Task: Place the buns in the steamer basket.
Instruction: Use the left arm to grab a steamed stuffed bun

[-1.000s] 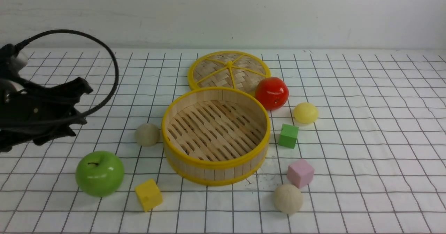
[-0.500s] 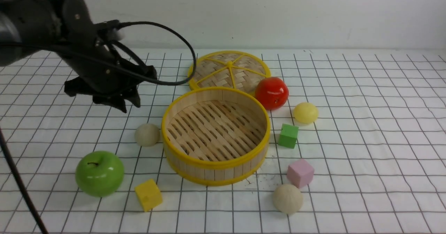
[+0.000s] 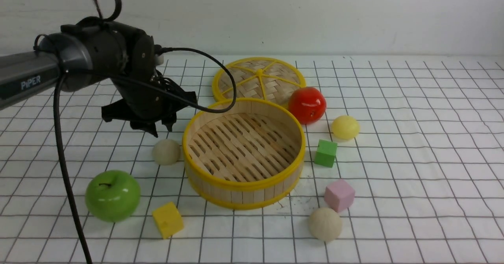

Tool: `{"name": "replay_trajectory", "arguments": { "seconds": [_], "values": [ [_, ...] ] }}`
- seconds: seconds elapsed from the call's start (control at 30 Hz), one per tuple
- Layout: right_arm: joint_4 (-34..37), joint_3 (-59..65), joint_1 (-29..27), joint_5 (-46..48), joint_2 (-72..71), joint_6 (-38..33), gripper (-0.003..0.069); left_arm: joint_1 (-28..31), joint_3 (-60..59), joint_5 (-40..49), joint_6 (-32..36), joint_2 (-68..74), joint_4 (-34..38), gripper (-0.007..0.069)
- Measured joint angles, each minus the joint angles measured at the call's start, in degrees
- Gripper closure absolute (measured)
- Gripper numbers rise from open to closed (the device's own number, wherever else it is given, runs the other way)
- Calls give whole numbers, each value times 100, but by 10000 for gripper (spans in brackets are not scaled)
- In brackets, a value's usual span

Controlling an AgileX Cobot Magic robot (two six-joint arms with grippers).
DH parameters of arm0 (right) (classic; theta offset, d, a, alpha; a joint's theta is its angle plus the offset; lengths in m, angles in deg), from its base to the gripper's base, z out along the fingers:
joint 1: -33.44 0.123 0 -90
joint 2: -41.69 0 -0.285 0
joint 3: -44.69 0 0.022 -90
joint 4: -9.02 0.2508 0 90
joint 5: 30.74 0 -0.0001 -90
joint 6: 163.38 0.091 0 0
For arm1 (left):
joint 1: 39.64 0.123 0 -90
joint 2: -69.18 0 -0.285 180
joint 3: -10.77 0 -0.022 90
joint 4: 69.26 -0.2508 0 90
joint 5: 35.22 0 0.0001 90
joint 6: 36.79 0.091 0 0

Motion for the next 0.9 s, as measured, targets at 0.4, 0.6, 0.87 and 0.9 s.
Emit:
{"name": "replay_trajectory", "arguments": {
  "seconds": [0.4, 0.6, 0.87, 0.9],
  "values": [
    [0, 0, 0, 0, 0, 0, 419, 0, 6, -55, 0, 315, -18, 386],
    [0, 0, 0, 0, 0, 0, 419, 0, 6, -6, 0, 457, -33, 386],
    [0, 0, 0, 0, 0, 0, 419, 0, 15, 6, 0, 514, -46, 415],
    [0, 0, 0, 0, 0, 0, 419, 0, 15, 12, 0, 514, -46, 419]
  ]
}}
